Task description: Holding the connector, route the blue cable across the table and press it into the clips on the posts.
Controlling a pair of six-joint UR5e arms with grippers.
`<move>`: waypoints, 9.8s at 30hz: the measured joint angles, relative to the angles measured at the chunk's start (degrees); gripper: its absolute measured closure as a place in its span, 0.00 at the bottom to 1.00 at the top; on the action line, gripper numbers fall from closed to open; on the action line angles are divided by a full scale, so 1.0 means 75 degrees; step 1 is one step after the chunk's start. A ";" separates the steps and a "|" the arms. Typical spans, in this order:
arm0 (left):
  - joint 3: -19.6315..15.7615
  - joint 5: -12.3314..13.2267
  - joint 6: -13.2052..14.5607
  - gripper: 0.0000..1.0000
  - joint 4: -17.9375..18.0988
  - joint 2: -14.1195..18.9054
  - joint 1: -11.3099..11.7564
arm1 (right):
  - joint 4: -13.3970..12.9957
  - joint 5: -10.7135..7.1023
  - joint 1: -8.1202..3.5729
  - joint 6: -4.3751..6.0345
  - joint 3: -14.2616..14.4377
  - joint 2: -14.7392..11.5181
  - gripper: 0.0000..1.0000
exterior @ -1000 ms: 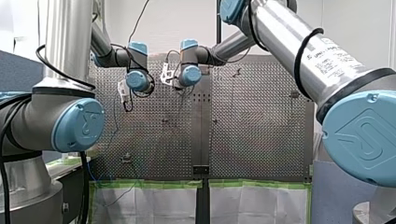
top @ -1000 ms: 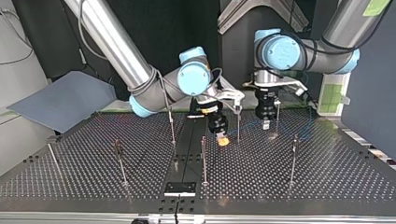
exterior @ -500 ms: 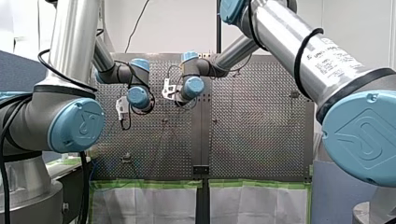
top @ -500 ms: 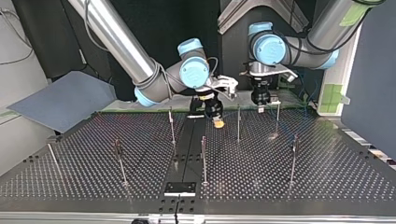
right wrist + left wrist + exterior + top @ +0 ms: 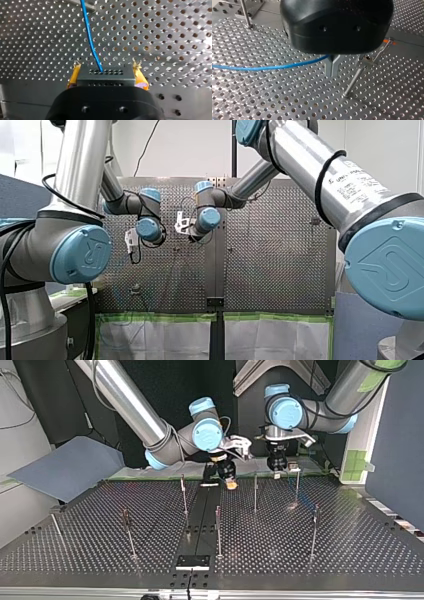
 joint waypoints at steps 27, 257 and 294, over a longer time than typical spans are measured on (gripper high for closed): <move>0.0080 0.0365 -0.0006 1.00 0.0295 -0.0512 0.0072 | -0.0015 -0.0161 -0.0266 0.0036 0.0375 0.0005 1.00; 0.3178 -0.1029 -0.1066 1.00 -0.0922 -0.2954 -0.1850 | -0.0563 -0.0789 -0.1488 0.0375 0.0524 0.0310 1.00; 0.2864 -0.1419 -0.1097 1.00 -0.1950 -0.1035 -0.2183 | 0.0588 -0.0882 -0.1691 0.0214 0.1128 -0.1773 1.00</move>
